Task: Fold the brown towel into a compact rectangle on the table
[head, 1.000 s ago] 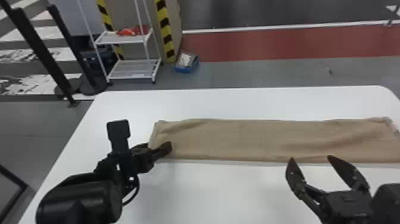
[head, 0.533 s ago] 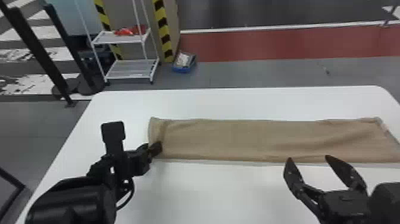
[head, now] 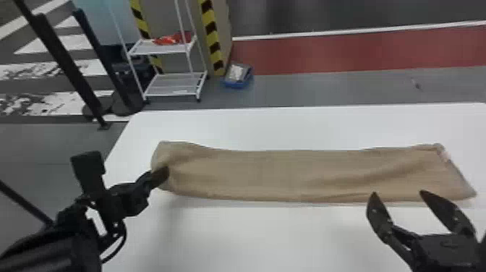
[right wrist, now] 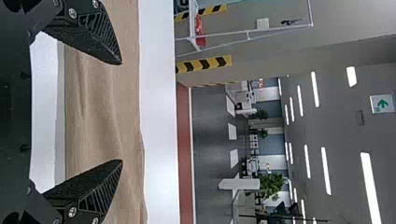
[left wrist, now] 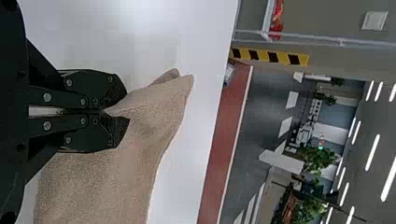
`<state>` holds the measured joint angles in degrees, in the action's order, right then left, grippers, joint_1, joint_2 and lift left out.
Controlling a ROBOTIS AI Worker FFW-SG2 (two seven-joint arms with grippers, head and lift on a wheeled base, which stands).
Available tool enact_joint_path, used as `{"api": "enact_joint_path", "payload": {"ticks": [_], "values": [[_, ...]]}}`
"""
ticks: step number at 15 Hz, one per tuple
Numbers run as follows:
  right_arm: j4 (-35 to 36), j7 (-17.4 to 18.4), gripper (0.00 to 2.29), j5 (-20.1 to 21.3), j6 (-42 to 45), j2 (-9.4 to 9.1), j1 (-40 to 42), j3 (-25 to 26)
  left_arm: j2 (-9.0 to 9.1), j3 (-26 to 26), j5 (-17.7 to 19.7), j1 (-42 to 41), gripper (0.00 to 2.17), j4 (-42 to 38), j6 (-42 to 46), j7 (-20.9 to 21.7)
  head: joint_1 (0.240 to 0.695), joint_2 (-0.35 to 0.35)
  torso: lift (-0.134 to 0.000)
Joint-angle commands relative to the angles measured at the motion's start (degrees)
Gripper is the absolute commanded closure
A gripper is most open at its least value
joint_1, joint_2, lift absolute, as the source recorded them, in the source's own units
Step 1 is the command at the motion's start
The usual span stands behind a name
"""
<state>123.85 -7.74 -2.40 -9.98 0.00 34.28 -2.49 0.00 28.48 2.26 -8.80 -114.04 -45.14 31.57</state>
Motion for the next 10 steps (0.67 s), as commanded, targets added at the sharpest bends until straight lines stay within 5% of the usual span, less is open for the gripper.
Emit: {"api": "enact_joint_path", "payload": {"ticks": [1, 3, 6, 10], "values": [[0.0, -0.1, 0.14, -1.6, 0.0, -0.05, -0.1, 2.0, 0.15, 7.0, 0.4, 1.4, 1.89, 0.8, -0.2, 0.7, 0.695, 0.232, -0.126], [-0.2, 0.0, 0.14, -3.0, 0.0, -0.05, -0.1, 4.5, 0.15, 9.1, 1.2, 1.4, 1.89, -1.4, -2.8, 1.0, 0.695, 0.294, -0.126], [-0.2, -0.1, 0.14, -6.5, 0.4, -0.05, -0.1, 9.3, 0.15, 5.3, 4.9, 0.0, 1.89, -13.6, -12.7, 0.2, 0.695, 0.296, -0.126], [-0.4, -0.1, 0.14, -11.0, 0.4, -0.05, 0.0, 15.3, 0.15, -17.4, 1.1, -3.4, 1.89, -25.3, -15.6, -8.4, 0.695, 0.126, -0.126]]}}
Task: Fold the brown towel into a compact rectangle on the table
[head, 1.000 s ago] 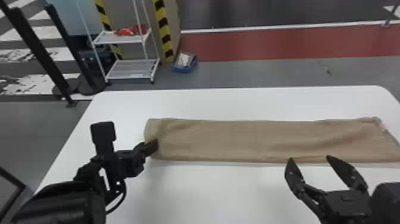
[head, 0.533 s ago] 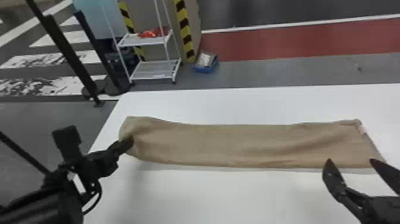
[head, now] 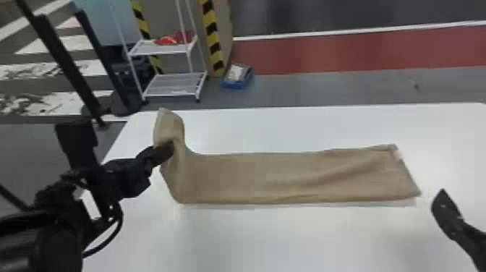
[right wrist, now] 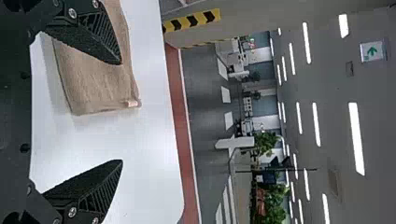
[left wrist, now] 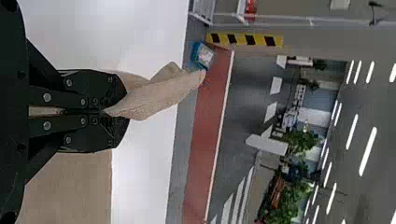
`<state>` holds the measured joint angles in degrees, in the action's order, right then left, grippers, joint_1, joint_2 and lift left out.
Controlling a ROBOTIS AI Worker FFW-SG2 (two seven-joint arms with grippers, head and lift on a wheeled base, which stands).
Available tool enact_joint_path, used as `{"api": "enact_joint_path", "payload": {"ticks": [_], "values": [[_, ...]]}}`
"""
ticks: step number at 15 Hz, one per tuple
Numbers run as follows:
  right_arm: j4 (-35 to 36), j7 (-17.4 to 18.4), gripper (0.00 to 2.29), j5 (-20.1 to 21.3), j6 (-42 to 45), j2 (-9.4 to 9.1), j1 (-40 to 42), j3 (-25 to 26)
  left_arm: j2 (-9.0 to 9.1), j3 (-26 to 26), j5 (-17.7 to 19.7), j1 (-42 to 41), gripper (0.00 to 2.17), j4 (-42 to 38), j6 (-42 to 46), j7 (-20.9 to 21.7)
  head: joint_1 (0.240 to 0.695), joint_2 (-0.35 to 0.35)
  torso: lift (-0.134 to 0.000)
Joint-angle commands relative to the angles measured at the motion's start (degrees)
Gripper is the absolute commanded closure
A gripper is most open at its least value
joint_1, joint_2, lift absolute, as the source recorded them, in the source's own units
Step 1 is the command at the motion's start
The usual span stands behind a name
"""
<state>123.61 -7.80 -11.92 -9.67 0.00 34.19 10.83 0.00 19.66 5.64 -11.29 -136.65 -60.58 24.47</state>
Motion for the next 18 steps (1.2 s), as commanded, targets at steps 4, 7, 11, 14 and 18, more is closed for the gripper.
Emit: {"api": "enact_joint_path", "payload": {"ticks": [4, 7, 11, 14, 18], "values": [[-1.7, 0.0, 0.14, -3.7, -0.1, -0.05, -1.0, 3.1, 0.15, -27.0, -10.6, -0.7, 1.89, -2.3, 0.0, -10.1, 0.695, -0.137, -0.126], [-2.4, 0.0, 0.14, -4.2, -0.1, 0.53, -1.3, 3.6, 0.15, -36.9, -13.0, 2.3, 1.88, 1.8, 0.9, -16.8, 0.695, -0.242, -0.126], [-3.7, -0.2, 0.14, -4.8, -0.1, 0.97, -2.5, 3.2, 0.15, -46.1, -17.1, 4.6, 0.01, 11.7, 3.1, -22.5, 0.695, -0.322, -0.126], [-4.2, -0.3, 0.14, -4.8, -0.1, 0.97, -3.3, 2.4, 0.15, -48.8, -17.1, 4.9, 0.02, 13.7, 4.0, -24.4, 0.695, -0.350, -0.126], [-4.2, -0.5, 0.14, -4.2, -0.3, 0.88, -4.0, 0.6, 0.15, -47.7, -17.1, 2.6, 0.03, 11.1, 7.7, -25.7, 0.695, -0.350, -0.126]]}}
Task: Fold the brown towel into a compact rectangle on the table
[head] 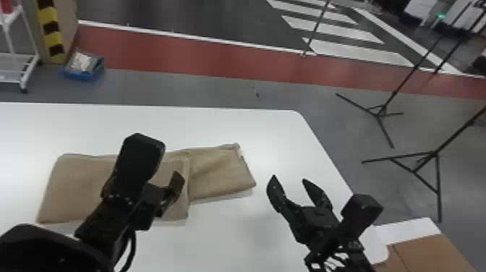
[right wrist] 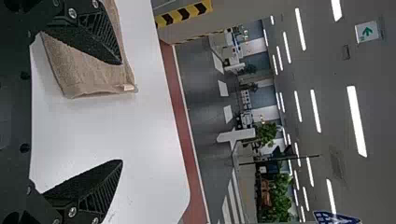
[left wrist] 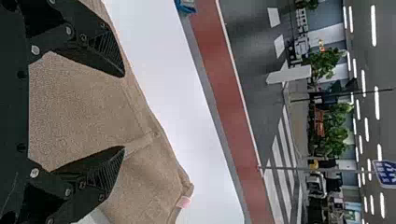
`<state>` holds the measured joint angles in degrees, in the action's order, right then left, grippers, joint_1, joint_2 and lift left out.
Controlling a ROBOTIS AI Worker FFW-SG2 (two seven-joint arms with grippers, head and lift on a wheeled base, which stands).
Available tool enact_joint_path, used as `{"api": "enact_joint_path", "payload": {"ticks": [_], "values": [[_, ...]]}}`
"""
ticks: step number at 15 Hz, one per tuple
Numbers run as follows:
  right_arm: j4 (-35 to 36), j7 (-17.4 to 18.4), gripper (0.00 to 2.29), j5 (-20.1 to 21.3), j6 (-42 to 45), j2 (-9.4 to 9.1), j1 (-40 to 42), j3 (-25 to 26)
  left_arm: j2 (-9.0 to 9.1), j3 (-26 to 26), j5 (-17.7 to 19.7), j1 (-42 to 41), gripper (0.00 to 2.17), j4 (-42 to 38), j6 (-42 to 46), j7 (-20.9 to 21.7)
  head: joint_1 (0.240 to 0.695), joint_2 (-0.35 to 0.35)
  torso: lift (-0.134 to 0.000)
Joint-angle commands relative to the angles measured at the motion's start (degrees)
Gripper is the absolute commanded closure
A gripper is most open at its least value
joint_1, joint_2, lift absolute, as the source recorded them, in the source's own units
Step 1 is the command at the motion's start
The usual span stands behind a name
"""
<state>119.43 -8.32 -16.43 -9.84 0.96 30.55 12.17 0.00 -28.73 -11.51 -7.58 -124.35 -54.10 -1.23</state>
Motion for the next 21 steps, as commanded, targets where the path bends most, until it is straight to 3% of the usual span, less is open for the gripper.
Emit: {"api": "enact_joint_path", "payload": {"ticks": [1, 3, 4, 7, 9, 10, 14, 21], "values": [[0.0, 0.0, 0.14, 0.7, -0.3, -0.16, -0.7, -1.2, 0.15, 2.2, 0.1, -2.6, 0.03, -2.2, 3.0, 0.1, 0.695, -0.350, -0.126], [0.0, -1.5, 0.14, 2.2, -0.8, -0.52, -1.2, -3.2, 0.15, 6.6, 0.7, -6.5, 0.04, -3.3, 9.8, 0.0, 0.695, -0.342, -0.126], [-0.2, -1.6, 0.13, 4.0, -1.0, -0.60, -1.9, -4.9, 0.15, 9.9, 1.8, -8.8, 0.04, -3.2, 16.3, 0.0, 0.695, -0.300, -0.126], [-3.2, -3.9, 0.13, 7.6, -5.4, -0.60, -6.8, -9.5, 0.15, 22.0, 9.5, -14.0, 0.02, 1.5, 38.8, -1.7, 0.695, -0.203, -0.126], [-5.4, -4.1, 0.13, 9.6, -8.9, -0.60, -9.9, -12.0, 0.15, 27.2, 12.9, -14.3, 0.02, 6.8, 48.2, -2.0, 0.695, -0.098, -0.126], [-6.3, -4.1, 0.13, 10.1, -10.7, -0.60, -11.2, -12.8, 0.15, 28.9, 14.7, -14.3, 0.02, 8.5, 49.9, -2.0, 0.695, -0.011, -0.126], [-9.0, -4.8, 0.14, 11.2, -16.5, -0.43, -15.3, -15.0, 0.15, 32.0, 18.2, -14.7, 0.02, 12.6, 53.3, -0.5, 0.695, 0.113, -0.126], [-15.5, -6.1, 0.16, 14.6, -20.4, -0.43, -21.4, -19.5, -0.70, 32.2, 21.5, -14.8, 0.03, 16.1, 58.4, -0.1, 0.695, 0.171, -0.126]]}}
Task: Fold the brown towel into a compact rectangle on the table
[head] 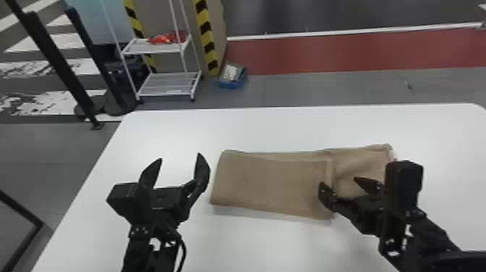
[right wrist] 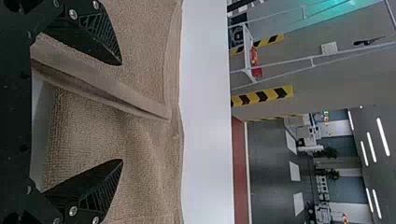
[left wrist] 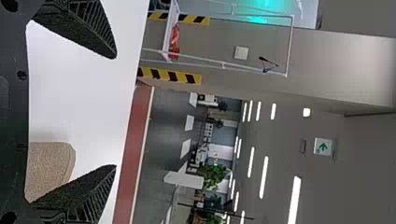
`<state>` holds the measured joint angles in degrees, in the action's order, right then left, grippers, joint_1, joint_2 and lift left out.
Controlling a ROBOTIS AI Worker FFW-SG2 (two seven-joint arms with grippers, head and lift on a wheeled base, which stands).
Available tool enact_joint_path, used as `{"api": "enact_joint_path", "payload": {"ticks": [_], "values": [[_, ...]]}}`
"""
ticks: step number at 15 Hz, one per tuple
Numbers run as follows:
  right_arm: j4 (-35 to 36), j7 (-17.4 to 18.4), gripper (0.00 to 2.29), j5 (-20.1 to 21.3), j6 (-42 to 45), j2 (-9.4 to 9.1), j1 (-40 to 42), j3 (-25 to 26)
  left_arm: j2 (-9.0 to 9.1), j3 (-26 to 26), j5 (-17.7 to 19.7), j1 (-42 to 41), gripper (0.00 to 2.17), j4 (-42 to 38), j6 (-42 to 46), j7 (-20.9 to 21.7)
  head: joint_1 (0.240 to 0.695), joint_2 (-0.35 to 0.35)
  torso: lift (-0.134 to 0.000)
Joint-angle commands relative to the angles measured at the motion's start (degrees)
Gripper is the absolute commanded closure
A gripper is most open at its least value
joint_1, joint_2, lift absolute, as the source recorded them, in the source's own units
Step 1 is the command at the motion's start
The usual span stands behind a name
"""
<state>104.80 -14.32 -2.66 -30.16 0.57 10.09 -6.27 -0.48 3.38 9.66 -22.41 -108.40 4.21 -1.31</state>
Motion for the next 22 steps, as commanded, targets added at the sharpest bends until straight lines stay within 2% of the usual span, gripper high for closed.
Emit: {"api": "enact_joint_path", "payload": {"ticks": [1, 7, 11, 13, 15, 17, 18, 19, 22], "values": [[-1.7, -0.1, 0.18, 1.4, -0.9, -0.13, -1.8, -1.8, -0.40, 0.1, 0.5, 0.0, 0.03, 0.2, 0.2, 0.1, 0.695, 0.178, -0.126], [-4.2, -0.3, 0.29, 2.6, -2.9, -0.22, -4.0, -4.7, -0.66, 0.1, 0.8, 0.1, 0.04, 1.5, 0.6, 0.3, 0.695, 0.224, -0.126], [-2.5, -0.3, 0.53, 2.4, -2.5, -0.13, -2.7, -5.3, -0.66, -0.1, 0.8, 0.1, 0.04, 1.6, 0.6, 0.3, 0.695, 0.232, -0.126], [-1.6, -0.3, 0.53, 2.6, -2.5, -0.13, -2.4, -5.2, -0.66, -0.1, 0.8, 0.0, 0.04, 1.6, 0.6, 0.4, 0.695, 0.235, -0.126], [-1.0, -0.2, 0.79, 2.6, -2.5, -0.13, -1.9, -5.1, -0.75, -0.1, 0.8, -0.1, 0.04, 1.6, 0.6, 0.4, 0.695, 0.235, -0.126], [-0.5, -0.2, 0.80, 2.7, -3.0, -0.13, -1.6, -4.9, -0.66, -0.1, 0.8, -0.3, 0.04, 1.6, 0.6, 0.5, 0.695, 0.235, -0.126], [-0.4, -0.2, 0.95, 2.8, -3.4, -0.13, -1.6, -4.8, -0.66, -0.1, 0.8, -0.3, 0.04, 1.6, 0.6, 0.5, 0.695, 0.234, -0.126], [-0.4, -0.1, 1.20, 2.8, -3.4, -0.13, -1.5, -4.8, -0.66, -0.2, 0.8, -0.4, 0.04, 1.6, 0.8, 0.6, 0.695, 0.233, -0.126], [1.1, 0.0, 1.21, 2.8, -3.2, -0.13, -0.8, -4.6, -0.66, -0.2, 0.8, -0.5, 0.04, 1.6, 1.1, 1.0, 0.695, 0.229, -0.126]]}}
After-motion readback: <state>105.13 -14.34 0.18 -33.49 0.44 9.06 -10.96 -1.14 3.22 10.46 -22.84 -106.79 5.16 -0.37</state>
